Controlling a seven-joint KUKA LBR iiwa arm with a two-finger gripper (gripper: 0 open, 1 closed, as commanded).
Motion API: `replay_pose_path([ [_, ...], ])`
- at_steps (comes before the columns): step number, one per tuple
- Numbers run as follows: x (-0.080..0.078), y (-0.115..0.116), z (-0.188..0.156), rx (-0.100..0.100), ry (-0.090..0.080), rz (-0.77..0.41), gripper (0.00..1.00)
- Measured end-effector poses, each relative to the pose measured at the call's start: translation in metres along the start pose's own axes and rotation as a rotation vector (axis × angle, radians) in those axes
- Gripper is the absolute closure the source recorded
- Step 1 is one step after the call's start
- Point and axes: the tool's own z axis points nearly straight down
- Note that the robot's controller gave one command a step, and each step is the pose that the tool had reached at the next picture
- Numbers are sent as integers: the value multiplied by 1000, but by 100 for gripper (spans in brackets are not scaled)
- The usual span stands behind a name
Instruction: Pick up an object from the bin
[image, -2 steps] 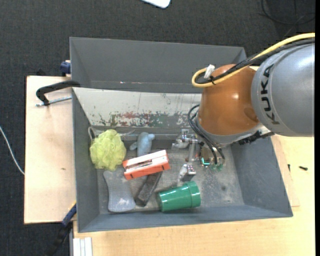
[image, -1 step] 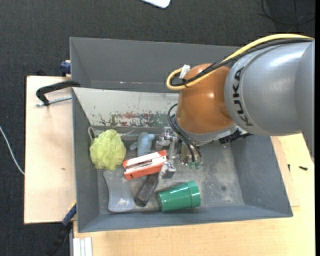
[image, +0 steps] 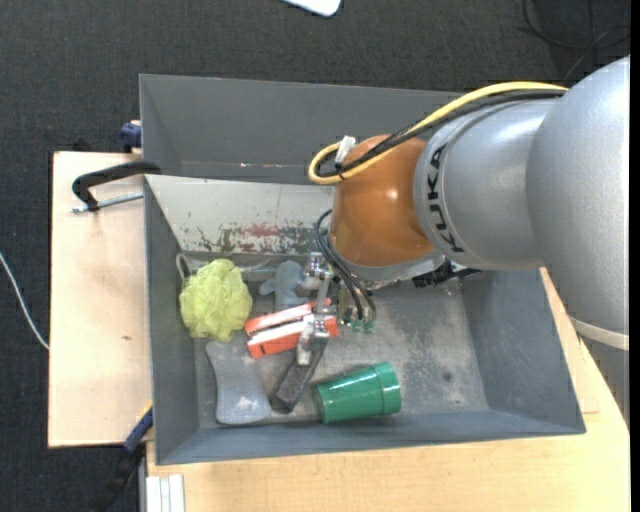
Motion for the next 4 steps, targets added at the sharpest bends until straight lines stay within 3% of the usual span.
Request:
replay_pose_path([
  [1, 3, 1, -5, 0, 4, 1, 100],
  [3, 4, 2, -10, 2, 9, -7, 100],
  [4, 19, 6, -38, 7, 2, -35, 100],
])
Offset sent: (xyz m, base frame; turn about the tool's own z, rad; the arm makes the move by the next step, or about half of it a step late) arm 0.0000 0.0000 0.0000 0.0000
